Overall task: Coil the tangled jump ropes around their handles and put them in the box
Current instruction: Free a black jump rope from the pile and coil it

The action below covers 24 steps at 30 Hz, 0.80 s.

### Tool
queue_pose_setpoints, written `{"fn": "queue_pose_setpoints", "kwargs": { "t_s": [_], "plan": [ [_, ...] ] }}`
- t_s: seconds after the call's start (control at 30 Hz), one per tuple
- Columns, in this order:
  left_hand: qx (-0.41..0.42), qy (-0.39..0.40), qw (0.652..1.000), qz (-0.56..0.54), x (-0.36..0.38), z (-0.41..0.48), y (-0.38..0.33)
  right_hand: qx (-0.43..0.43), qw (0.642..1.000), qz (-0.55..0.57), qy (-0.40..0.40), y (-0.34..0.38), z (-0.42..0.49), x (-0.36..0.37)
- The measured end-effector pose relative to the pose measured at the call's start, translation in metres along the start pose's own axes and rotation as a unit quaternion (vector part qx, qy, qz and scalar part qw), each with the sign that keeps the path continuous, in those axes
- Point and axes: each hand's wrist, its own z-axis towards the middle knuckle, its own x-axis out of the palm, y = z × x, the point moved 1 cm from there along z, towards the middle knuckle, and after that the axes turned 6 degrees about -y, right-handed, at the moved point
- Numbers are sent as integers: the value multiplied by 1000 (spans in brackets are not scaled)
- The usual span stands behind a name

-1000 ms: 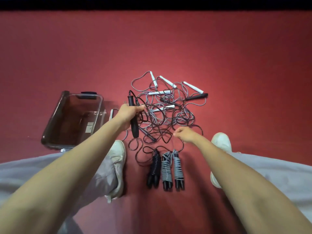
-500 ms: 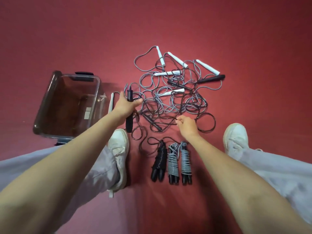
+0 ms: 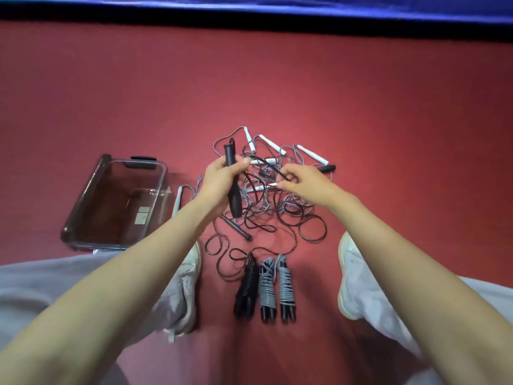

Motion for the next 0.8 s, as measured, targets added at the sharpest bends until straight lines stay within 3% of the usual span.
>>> {"fn": "queue_pose_setpoints", "kwargs": {
  "t_s": [0.1,0.2,0.27,0.33,0.43,0.5,0.6,0.7,0.73,0.8],
  "plan": [
    [-8,-109,994,30,-12,5,-1,48,996,-75,20,-19,-9,-3],
    [-56,-166,974,144,-21,2,15,5,991,-124,-43,-20,-12,-13],
    [-70,-141,970,183,-16,-3,25,-31,988,-144,-49,-7,-11,-20],
    [-32,-62,986,151,-4,-7,25,-72,987,-141,-30,5,-8,-24],
    [35,62,990,120,15,-16,7,-94,992,-63,-50,22,-9,-31],
    [56,104,985,126,21,-21,-7,-83,994,-3,-74,25,-8,-36],
    [68,112,986,101,24,-21,-20,-50,998,19,-42,18,-5,-33],
    [30,79,996,-10,20,-16,-22,4,998,-53,24,-10,-5,-18],
    [27,59,998,-3,15,-12,-19,29,997,-62,23,-21,-7,-15],
    [60,13,983,174,3,-3,-8,67,997,-44,-18,-40,-12,-14]
  ]
}}
